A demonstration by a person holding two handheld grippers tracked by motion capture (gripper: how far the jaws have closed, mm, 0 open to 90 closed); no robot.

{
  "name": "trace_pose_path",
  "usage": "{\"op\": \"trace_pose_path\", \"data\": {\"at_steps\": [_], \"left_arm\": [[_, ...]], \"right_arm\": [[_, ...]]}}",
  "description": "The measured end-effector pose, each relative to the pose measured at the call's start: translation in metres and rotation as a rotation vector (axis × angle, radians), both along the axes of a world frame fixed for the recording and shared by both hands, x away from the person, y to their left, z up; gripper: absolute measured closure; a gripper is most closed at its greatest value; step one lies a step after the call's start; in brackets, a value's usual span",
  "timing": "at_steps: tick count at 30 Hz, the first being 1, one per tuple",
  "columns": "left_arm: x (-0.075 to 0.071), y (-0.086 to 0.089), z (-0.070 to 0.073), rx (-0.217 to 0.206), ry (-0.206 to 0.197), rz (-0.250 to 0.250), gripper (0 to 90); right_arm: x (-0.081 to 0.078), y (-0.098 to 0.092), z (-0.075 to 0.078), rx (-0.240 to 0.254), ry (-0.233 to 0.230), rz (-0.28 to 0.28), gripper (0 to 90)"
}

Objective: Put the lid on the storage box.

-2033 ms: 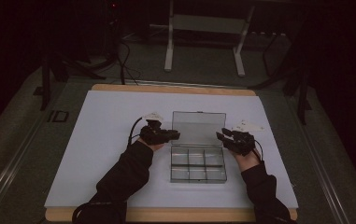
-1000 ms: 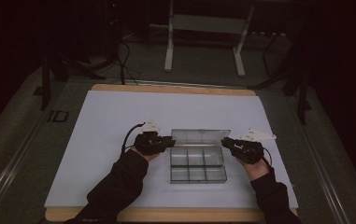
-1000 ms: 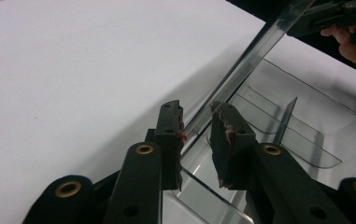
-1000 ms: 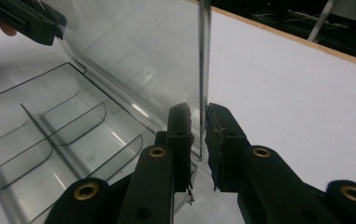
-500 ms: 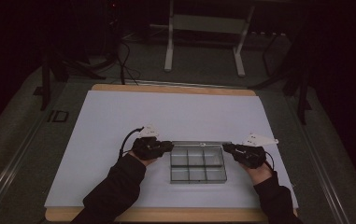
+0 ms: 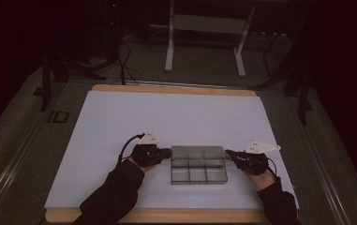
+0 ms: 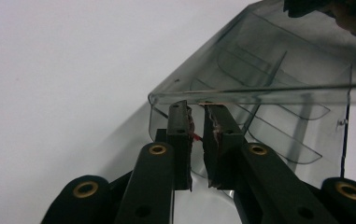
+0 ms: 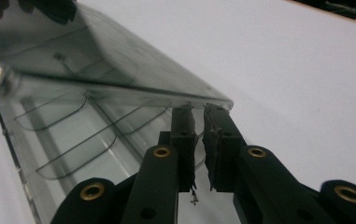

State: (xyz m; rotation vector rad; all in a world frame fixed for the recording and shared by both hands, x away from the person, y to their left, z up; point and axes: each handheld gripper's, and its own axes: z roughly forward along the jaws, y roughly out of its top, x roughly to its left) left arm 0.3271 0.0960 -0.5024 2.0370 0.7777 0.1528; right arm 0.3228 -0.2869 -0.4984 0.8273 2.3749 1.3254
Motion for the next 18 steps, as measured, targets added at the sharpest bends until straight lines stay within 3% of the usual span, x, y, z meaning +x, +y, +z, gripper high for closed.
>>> {"op": "trace_pose_path", "data": {"at_steps": [18], "left_arm": [[-0.001, -0.001, -0.013, 0.042, 0.031, 0.010, 82.2]], "right_arm": [[0.000, -0.002, -0.015, -0.033, 0.036, -0.007, 82.3]]}}
